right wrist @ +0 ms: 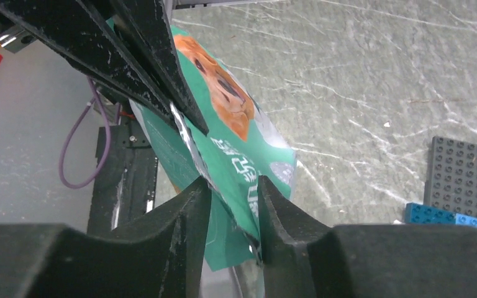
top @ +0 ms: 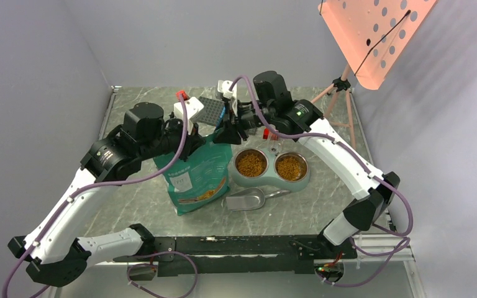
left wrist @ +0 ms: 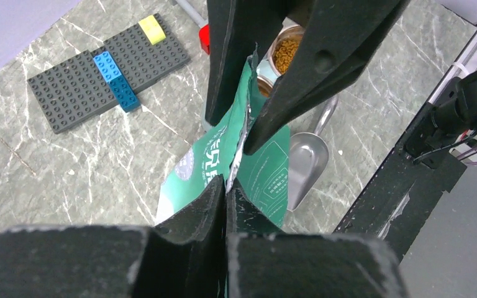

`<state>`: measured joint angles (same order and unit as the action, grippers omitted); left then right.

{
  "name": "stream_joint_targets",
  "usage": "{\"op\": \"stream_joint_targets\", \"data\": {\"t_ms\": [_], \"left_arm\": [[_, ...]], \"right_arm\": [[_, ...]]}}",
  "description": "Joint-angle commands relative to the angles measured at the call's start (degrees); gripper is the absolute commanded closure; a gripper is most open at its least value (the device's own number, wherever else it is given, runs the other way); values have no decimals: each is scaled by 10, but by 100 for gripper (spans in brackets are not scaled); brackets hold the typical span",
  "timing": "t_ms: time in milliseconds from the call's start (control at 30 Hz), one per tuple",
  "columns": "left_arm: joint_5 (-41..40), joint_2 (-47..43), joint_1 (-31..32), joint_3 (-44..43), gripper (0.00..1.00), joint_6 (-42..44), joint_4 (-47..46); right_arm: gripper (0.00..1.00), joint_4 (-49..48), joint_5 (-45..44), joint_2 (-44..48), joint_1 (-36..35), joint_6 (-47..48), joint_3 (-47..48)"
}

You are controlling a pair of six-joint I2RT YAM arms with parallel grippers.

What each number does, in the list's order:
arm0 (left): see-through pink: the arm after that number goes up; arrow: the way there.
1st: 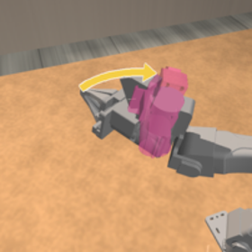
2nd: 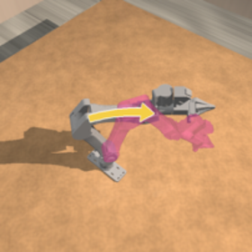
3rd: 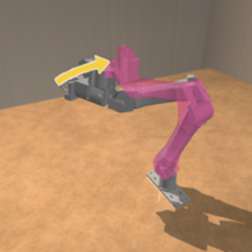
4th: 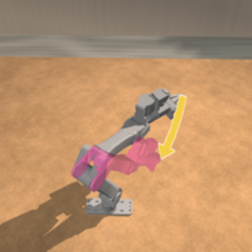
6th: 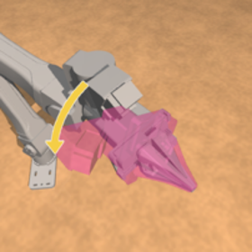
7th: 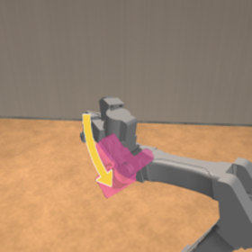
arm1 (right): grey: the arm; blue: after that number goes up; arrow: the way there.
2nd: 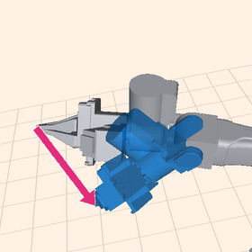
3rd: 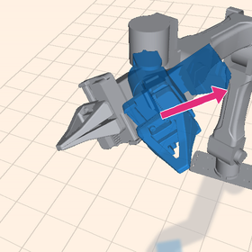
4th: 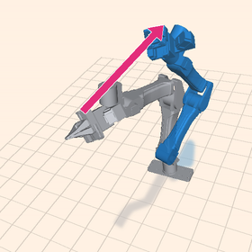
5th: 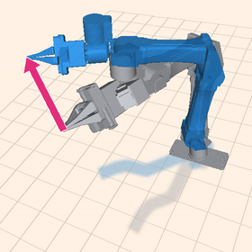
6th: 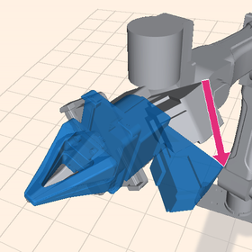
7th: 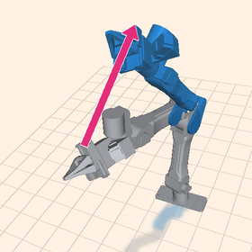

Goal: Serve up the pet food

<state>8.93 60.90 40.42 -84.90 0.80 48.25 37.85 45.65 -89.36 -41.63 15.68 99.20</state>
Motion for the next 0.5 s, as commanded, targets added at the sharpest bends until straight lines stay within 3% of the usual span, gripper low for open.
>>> {"op": "stream_joint_targets", "data": {"t_ms": [0,100,200,300,367,400,467], "left_arm": [[6,8,6,-23,92,15,-4],[-2,8,13,-22,85,17,-3],[-18,7,24,-13,68,21,-3],[-41,10,35,-4,66,22,-6],[-51,12,44,1,68,23,-10],[-57,14,46,1,75,24,-10],[-75,16,48,-3,99,29,-3]], "right_arm": [[72,10,-12,-18,-11,37,42],[100,20,-24,-16,-11,49,50],[100,42,-9,-22,-9,52,66],[100,53,4,-24,-8,49,73],[100,53,9,-24,-4,43,73],[100,51,10,-21,-2,39,72],[100,44,8,-16,-1,36,67]]}}
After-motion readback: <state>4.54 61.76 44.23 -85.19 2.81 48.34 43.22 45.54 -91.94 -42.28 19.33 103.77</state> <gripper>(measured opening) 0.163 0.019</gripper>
